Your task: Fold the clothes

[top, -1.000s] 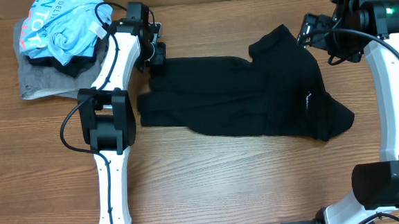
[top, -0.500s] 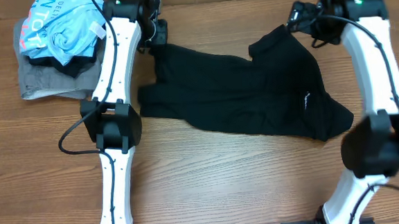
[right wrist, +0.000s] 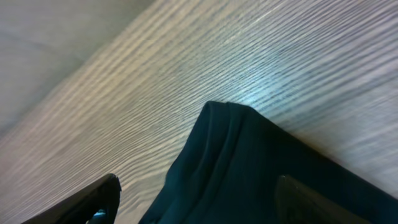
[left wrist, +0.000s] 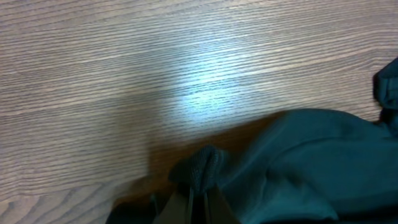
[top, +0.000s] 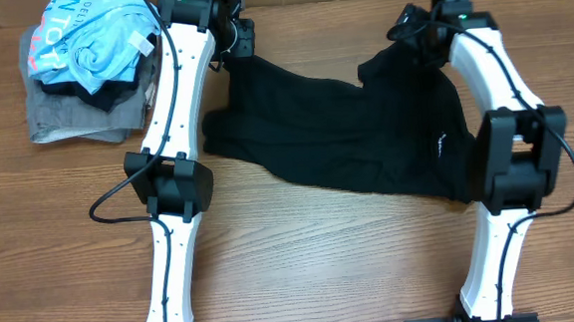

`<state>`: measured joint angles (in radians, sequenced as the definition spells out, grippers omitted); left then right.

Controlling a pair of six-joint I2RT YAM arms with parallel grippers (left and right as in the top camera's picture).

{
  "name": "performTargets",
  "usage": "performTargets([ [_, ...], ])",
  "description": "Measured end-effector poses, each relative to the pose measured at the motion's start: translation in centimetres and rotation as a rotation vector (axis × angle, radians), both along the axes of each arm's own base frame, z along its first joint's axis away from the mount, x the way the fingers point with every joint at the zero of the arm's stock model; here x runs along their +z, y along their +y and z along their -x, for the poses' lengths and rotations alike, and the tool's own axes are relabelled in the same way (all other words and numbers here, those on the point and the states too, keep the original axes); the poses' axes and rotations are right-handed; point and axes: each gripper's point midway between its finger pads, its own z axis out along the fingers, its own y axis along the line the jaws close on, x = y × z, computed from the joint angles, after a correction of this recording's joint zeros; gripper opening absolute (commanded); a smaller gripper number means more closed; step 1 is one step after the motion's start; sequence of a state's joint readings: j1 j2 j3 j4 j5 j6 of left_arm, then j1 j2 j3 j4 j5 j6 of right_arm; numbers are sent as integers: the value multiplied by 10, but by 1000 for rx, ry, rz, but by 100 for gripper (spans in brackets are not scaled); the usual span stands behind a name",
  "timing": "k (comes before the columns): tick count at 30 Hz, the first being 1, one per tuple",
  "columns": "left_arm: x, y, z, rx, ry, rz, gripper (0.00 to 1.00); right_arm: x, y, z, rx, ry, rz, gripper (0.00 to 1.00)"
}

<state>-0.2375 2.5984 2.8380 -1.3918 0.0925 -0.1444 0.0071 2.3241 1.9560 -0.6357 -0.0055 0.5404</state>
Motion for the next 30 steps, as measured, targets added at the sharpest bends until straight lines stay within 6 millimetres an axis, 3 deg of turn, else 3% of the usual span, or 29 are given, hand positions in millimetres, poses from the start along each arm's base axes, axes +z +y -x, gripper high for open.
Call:
performTargets([
  [9, -3, -2, 6, 10, 0, -99, 4, -32, 17, -11, -47, -14, 132, 77],
  [13, -3, -2, 6, 12, -5, -120, 4, -46, 13, -11, -69, 2, 168, 63],
  [18, -3, 0, 6, 16, -7, -128, 4, -62, 0, -10, -104, 21, 209, 33],
  [21, -3, 0, 6, 17, -8, -131, 4, -61, -5, -12, -120, 8, 214, 17],
  [26, -3, 1, 5, 19, -13, -130, 4, -63, -8, -7, -124, 37, 222, 4],
  [30, -1, 4, 1, 27, -24, -127, 4, -59, -9, 8, -90, 137, 209, 4],
])
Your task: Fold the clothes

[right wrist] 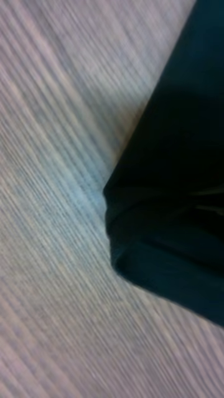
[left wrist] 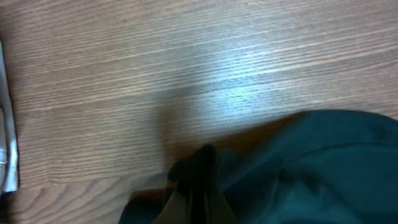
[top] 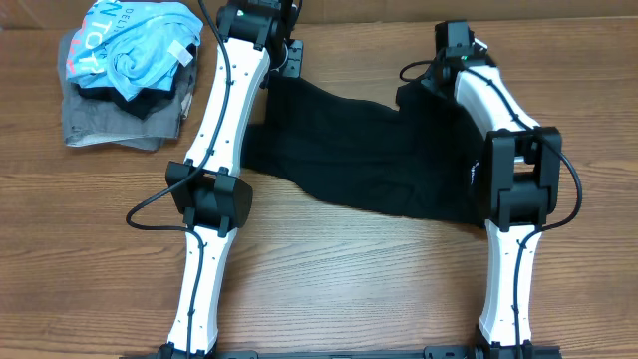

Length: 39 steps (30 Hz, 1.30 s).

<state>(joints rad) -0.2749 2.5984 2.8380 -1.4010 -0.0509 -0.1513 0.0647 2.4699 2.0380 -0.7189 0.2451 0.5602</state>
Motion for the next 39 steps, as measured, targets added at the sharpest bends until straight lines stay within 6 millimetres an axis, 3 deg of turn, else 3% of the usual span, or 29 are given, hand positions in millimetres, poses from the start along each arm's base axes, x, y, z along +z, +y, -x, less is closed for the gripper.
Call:
performTargets([
  [4, 0, 12, -3, 23, -2, -2, 4, 35, -5, 9, 40, 75, -65, 4],
  [9, 0, 32, -8, 58, -2, -3, 4, 84, -24, 41, 46, 182, -154, 4],
  [15, -2, 49, -6, 86, 19, -8, 4, 127, -49, 98, 24, 326, -205, 4],
  [18, -4, 55, -1, 95, 45, -14, 4, 134, -50, 109, 35, 352, -204, 4],
  [27, -9, 68, 11, 111, 102, -26, 4, 140, -33, 115, 89, 353, -267, 4],
  [35, -11, 72, 19, 98, 137, -40, 4, 156, -34, 175, 65, 447, -252, 4],
  [39, -13, 73, 26, 90, 167, -49, 4, 151, -33, 205, 56, 498, -245, 4],
])
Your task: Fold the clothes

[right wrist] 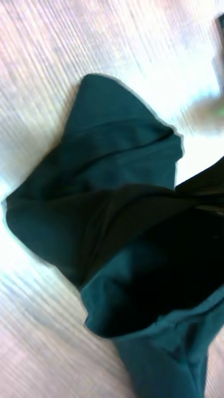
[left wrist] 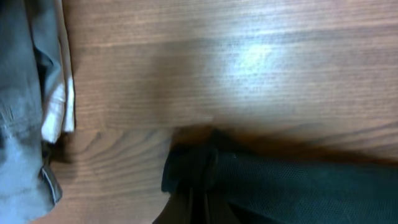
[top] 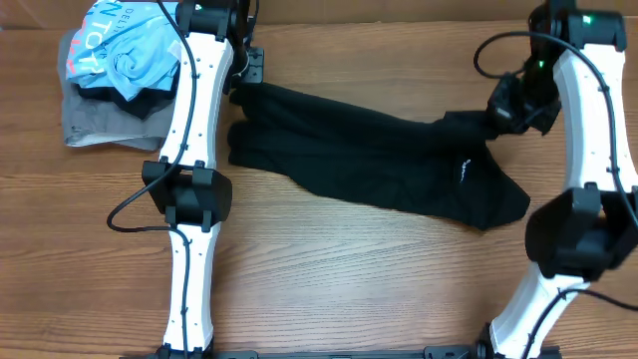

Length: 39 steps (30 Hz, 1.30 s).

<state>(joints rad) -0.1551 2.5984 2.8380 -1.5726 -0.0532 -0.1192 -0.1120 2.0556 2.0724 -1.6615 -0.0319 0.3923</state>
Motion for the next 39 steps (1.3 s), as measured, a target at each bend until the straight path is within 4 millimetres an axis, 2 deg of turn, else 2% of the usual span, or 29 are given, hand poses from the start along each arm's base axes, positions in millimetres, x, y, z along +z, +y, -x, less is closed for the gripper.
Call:
performTargets([
  [3, -1, 1, 5, -16, 20, -7, 4, -22, 1, 18, 0, 44, 2, 4],
  [9, -2, 1, 10, -36, 41, -14, 4, -92, 7, 58, -13, 169, -21, 4],
  [11, -3, 1, 9, -52, 41, -18, 9, -107, 9, 66, -15, 186, -33, 4],
  [13, -6, 1, 9, -73, 44, -23, 23, -115, 11, 71, -15, 198, -38, 10],
  [15, -13, 1, 10, -92, 61, -29, 35, -118, 11, 73, -10, 194, -39, 17],
  [17, -24, 2, 13, -105, 94, -36, 38, -117, 11, 73, 1, 188, -39, 22],
  [18, -30, 3, 17, -115, 121, -41, 41, -115, 11, 72, 2, 180, -39, 33],
  [22, -53, 5, 32, -138, 216, -52, 49, -111, 9, 71, 15, 161, -38, 53],
  [28, -58, 8, 40, -176, 260, -46, 61, -104, 10, 67, 46, 146, -71, 61],
  [31, -59, 9, 43, -220, 275, -8, 83, -98, 11, 59, 65, 111, -90, 66],
  [32, -59, 10, 44, -233, 279, 8, 85, -97, 12, 58, 73, 104, -96, 67],
  [36, -63, 8, 43, -322, 276, 93, 87, -94, 15, 56, 97, 85, -116, 72],
  [39, -76, 7, 41, -369, 272, 133, 86, -94, 15, 53, 105, 74, -118, 72],
])
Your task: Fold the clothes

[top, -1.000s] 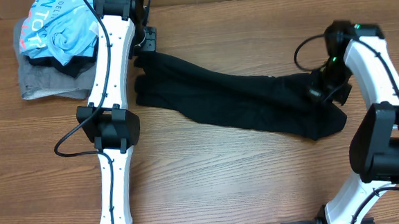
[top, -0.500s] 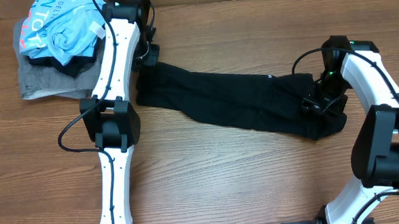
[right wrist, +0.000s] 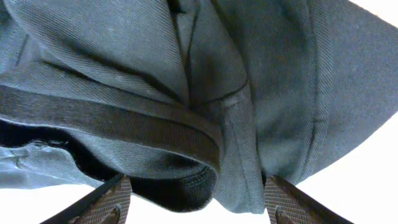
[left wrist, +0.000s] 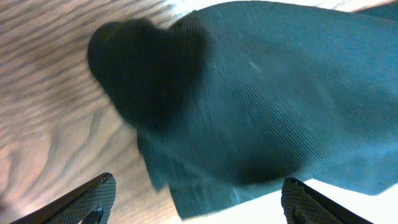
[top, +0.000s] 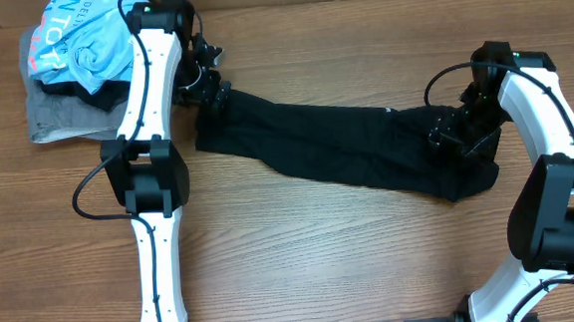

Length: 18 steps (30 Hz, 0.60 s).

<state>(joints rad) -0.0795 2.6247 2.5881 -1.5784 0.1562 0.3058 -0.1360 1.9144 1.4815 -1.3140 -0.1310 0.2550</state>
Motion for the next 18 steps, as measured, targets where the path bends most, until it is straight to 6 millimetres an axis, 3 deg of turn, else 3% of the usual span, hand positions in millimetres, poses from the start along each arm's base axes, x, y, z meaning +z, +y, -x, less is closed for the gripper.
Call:
performTargets([
  [5, -29, -7, 1, -40, 15, 44, 79, 0, 0, -1, 6, -6, -3, 73],
  [8, -40, -11, 7, -53, 43, 58, 68, 0, 0, -1, 8, -6, -4, 72],
  [10, -42, -13, 8, -64, 44, 67, 48, 0, 0, -1, 9, -5, -4, 73],
  [12, -45, -16, 11, -67, 54, 73, 4, 0, 0, -1, 9, -4, -4, 72],
  [15, -49, -19, 19, -69, 79, 86, 4, 1, 0, -1, 10, -4, -4, 72],
  [18, -48, -19, 19, -36, 83, 90, 4, 1, 1, 0, 13, -4, -5, 65],
])
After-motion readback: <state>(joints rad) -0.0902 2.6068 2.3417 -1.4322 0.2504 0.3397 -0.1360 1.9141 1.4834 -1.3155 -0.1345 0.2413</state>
